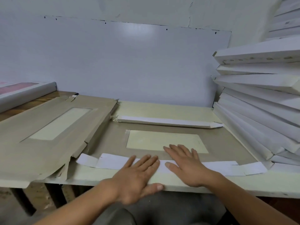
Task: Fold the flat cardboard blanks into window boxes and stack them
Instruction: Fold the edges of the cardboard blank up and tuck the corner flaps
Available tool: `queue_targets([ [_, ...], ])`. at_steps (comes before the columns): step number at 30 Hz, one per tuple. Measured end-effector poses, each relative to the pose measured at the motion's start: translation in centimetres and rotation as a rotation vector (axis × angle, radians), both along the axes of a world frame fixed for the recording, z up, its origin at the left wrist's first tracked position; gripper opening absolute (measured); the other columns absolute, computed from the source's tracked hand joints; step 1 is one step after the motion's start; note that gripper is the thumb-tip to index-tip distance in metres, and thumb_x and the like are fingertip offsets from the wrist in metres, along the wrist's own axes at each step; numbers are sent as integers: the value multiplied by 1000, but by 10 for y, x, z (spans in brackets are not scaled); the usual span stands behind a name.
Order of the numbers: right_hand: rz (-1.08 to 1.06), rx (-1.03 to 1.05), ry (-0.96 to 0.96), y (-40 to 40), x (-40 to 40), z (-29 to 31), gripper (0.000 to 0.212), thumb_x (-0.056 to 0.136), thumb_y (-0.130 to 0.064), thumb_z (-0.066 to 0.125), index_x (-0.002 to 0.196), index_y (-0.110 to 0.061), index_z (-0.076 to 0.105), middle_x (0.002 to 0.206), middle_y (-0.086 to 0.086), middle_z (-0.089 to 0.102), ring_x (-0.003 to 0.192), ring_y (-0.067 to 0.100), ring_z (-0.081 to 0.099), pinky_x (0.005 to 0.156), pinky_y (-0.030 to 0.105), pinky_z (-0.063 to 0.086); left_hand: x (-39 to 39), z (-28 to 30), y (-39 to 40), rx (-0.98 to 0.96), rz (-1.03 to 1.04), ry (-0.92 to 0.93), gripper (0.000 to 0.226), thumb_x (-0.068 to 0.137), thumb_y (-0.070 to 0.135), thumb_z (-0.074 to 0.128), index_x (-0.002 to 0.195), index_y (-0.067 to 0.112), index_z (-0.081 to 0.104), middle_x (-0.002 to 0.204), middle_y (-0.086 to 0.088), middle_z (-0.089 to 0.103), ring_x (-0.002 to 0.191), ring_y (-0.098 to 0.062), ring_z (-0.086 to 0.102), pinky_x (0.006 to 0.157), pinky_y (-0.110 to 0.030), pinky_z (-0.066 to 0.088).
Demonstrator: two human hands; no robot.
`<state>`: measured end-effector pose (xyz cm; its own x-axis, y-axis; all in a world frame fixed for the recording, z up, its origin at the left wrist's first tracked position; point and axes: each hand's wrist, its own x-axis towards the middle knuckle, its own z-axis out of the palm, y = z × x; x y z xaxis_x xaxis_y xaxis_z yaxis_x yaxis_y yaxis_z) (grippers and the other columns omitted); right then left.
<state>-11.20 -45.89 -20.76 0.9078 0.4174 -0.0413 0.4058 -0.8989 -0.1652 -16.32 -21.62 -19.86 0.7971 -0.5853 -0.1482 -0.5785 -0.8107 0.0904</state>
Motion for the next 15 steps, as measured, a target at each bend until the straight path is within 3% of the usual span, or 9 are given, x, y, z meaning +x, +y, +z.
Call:
queue_targets([
  [3,-99,-74,66,-42,3,-5,66,86,-77,2,145,-57,-21,161,-23,-16,148,7,-23,118,53,-16,9,2,32,-13,41,39,88,79,83,-2,152,37,-18,156,23,-27,139,6,-32,119,-37,-17],
  [7,-284,-156,83,-110,1,-1,62,86,-77,1,137,-56,-29,160,-21,-20,148,9,-23,118,53,-14,18,3,81,-17,97,35,79,84,77,3,151,40,-16,156,24,-25,139,9,-28,120,-31,-14],
  [10,-331,-80,47,-137,-7,5,63,84,-76,5,137,-60,-26,161,-20,-18,149,9,-20,119,48,-12,24,5,103,-87,72,-47,73,94,66,22,156,32,5,163,15,-4,147,4,-9,121,-20,-1],
  [13,-199,75,-141,-135,-19,6,57,93,-66,20,147,-57,5,161,-20,7,147,0,-5,121,35,-1,24,14,107,-183,7,-210,58,98,61,32,143,28,48,151,10,38,138,1,30,109,-8,21],
  [15,-73,128,-224,-121,-27,5,47,97,-63,30,142,-52,39,151,-23,26,141,-2,13,116,27,11,24,21,103,-198,-40,-270,54,99,58,27,122,26,64,128,11,54,121,-5,46,100,-15,36],
])
